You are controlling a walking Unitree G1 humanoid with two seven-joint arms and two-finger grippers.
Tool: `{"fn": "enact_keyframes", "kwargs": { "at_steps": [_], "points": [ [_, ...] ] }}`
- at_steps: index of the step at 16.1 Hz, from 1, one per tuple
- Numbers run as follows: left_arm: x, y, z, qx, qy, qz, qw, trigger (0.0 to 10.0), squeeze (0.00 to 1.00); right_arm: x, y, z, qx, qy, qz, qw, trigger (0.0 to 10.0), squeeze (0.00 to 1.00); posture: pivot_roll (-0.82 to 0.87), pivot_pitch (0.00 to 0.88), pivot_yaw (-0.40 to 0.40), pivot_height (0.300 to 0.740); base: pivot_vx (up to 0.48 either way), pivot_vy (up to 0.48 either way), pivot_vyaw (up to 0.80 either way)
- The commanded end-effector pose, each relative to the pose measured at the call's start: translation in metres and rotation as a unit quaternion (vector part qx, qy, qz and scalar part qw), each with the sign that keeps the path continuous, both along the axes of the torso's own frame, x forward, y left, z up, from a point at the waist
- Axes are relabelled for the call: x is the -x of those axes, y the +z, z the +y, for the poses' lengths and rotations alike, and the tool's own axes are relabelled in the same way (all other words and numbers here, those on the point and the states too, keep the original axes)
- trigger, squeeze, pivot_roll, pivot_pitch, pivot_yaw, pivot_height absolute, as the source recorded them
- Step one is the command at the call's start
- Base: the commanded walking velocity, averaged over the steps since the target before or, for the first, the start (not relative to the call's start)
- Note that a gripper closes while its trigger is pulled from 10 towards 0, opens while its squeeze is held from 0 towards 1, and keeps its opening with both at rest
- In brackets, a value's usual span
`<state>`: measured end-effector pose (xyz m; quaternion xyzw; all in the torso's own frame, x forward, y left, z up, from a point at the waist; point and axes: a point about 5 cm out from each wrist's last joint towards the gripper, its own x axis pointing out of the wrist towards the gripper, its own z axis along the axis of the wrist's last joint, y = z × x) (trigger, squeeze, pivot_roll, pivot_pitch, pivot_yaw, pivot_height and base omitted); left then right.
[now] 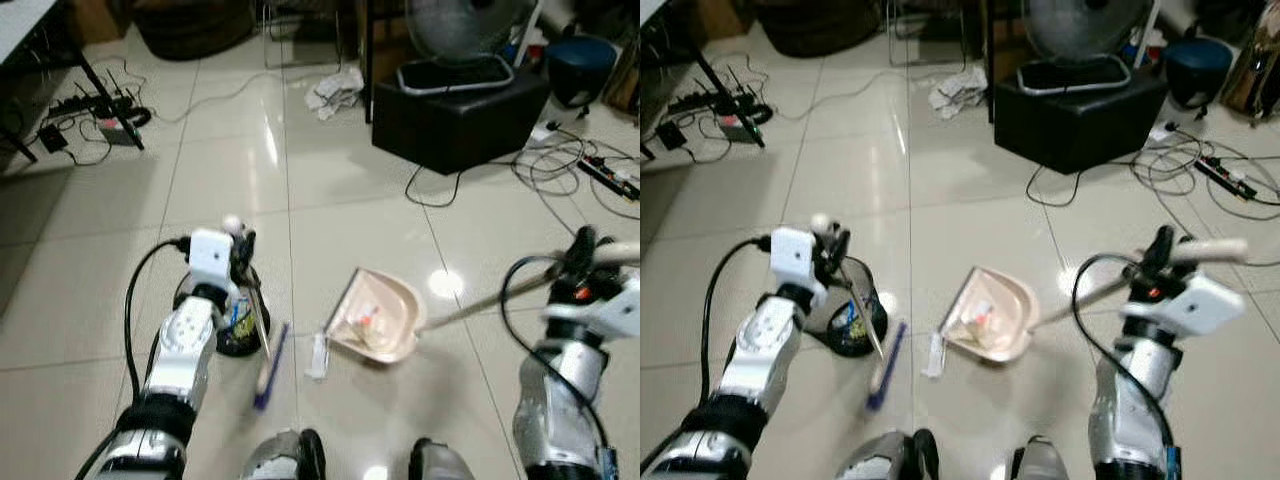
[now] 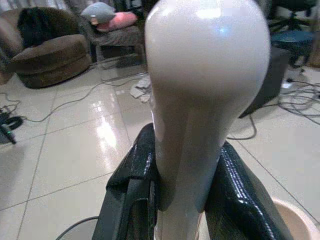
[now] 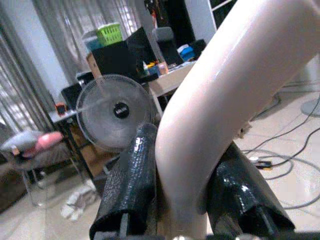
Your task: Sweep floor
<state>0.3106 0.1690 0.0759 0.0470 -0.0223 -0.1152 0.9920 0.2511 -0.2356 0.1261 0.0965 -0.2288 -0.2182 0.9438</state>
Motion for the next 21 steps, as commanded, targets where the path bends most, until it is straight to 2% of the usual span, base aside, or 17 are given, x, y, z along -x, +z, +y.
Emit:
{"fn": "enact_keyframes", "kwargs": {
  "at_steps": [1,3,4,5,7,11,14,17,19,21],
  "points": [
    [0.005,0.005,0.005,-0.006,-0.017,-0.022,1.000,10.0,0.00,-0.003,0.027,0.004,-0.015,0.013,-0.049,0.999,10.0,0.00,-0.07,0.048,0.166,0.740,0.000,0.000,0.00],
    [0.018,-0.002,0.017,-0.003,0.002,-0.016,1.000,10.0,0.00,-0.012,0.059,0.008,-0.074,0.079,-0.083,0.991,10.0,0.00,-0.06,0.050,0.156,0.740,0.000,0.000,0.00],
    [0.020,-0.004,0.021,-0.002,0.011,-0.014,1.000,10.0,0.00,-0.013,0.067,0.009,-0.075,0.095,-0.092,0.988,10.0,0.00,-0.06,0.049,0.154,0.740,0.000,0.000,0.00],
    [0.030,-0.006,0.033,0.003,0.036,-0.006,0.999,10.0,0.00,-0.015,0.087,0.010,-0.084,0.118,-0.114,0.983,10.0,0.00,-0.05,0.045,0.146,0.740,0.000,0.000,0.00],
    [0.038,-0.007,0.037,-0.007,0.040,-0.003,0.999,10.0,0.00,-0.019,0.101,0.010,-0.088,0.133,-0.118,0.980,10.0,0.00,-0.05,0.042,0.133,0.740,0.000,0.000,0.00],
    [0.049,-0.009,0.047,-0.011,0.070,0.006,0.997,10.0,0.00,-0.025,0.110,0.014,-0.077,0.163,-0.088,0.980,10.0,0.00,-0.04,0.037,0.113,0.740,0.000,0.000,0.00],
    [0.051,-0.007,0.052,-0.031,0.091,0.005,0.995,10.0,0.00,-0.027,0.106,0.016,-0.086,0.168,-0.073,0.979,10.0,0.00,-0.02,0.038,0.106,0.740,0.000,0.000,0.80],
    [0.045,0.007,0.056,-0.033,0.113,-0.019,0.993,10.0,0.00,-0.029,0.115,0.015,-0.083,0.166,-0.081,0.979,10.0,0.00,-0.02,0.041,0.100,0.740,0.000,0.000,0.80],
    [0.042,0.013,0.052,-0.026,0.108,-0.033,0.993,10.0,0.00,-0.029,0.121,0.010,-0.080,0.164,-0.090,0.979,10.0,0.00,-0.03,0.032,0.099,0.740,0.133,0.000,0.80],
    [0.038,0.016,0.049,-0.024,0.109,-0.037,0.993,10.0,0.00,-0.031,0.122,0.006,-0.095,0.158,-0.097,0.978,10.0,0.00,-0.03,0.031,0.100,0.740,0.304,0.000,0.00]
  ]
}}
